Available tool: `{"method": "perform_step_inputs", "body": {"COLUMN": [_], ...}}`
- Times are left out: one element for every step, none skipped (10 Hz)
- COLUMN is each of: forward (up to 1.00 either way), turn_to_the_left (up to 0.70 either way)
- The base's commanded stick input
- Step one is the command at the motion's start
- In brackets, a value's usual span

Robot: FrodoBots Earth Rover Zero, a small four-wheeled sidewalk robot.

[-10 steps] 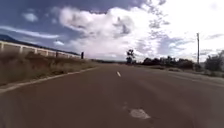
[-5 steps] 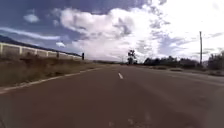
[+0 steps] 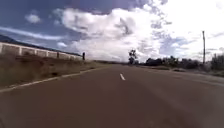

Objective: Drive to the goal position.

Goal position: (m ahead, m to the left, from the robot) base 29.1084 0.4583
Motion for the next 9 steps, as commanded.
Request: {"method": "perform_step_inputs", "body": {"forward": [1.0,1.0,1.0,1.0,1.0,1.0,1.0,1.0,1.0], "turn_to_the_left": [0.0,0.0,0.0,0.0,0.0,0.0,0.0,0.0,0.0]}}
